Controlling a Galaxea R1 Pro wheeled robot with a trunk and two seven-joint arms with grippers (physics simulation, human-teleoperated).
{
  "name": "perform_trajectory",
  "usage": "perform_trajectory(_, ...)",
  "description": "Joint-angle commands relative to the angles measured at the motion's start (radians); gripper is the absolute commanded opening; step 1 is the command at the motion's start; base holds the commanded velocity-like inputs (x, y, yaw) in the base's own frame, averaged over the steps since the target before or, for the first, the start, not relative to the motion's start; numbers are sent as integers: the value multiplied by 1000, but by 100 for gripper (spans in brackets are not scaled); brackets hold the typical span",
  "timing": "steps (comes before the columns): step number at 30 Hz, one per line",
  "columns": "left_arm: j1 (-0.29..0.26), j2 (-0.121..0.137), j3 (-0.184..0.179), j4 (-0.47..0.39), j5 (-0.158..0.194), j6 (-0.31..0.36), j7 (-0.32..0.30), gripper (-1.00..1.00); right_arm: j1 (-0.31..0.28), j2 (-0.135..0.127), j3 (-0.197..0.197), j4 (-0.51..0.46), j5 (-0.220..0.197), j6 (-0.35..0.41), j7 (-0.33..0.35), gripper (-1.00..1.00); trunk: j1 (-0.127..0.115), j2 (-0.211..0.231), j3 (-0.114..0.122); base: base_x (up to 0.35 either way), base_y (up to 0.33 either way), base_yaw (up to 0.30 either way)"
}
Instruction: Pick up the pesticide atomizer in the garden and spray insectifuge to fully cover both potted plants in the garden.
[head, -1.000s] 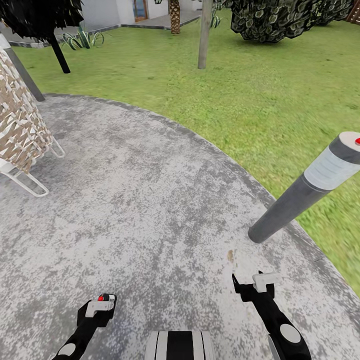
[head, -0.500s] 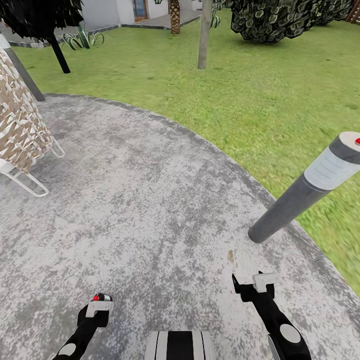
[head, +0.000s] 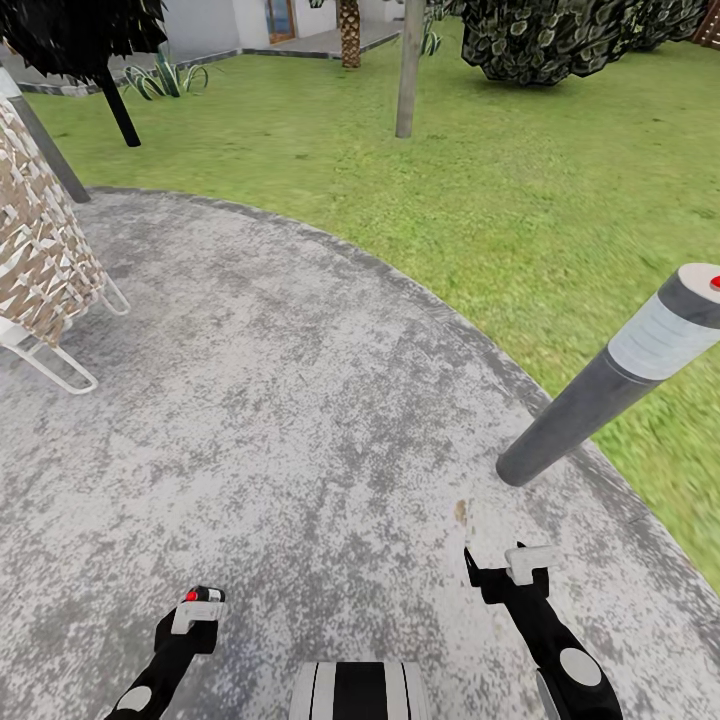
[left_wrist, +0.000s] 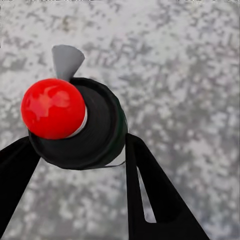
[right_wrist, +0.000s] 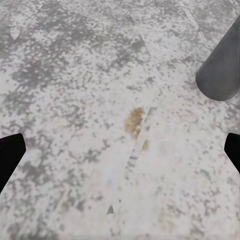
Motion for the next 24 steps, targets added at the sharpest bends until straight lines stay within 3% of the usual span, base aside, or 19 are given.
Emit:
perform_trajectory(1,0,-1,7,0,-9,-2,-11,-100,0,0,-1,-2,10,6,6,100,-1,0,3,0,0,0)
perform_trajectory(24,0,-1,7,2,-9,-2,-10,-100,0,0,2,-9,9,0,8,100,-11,5,92,0,0,0)
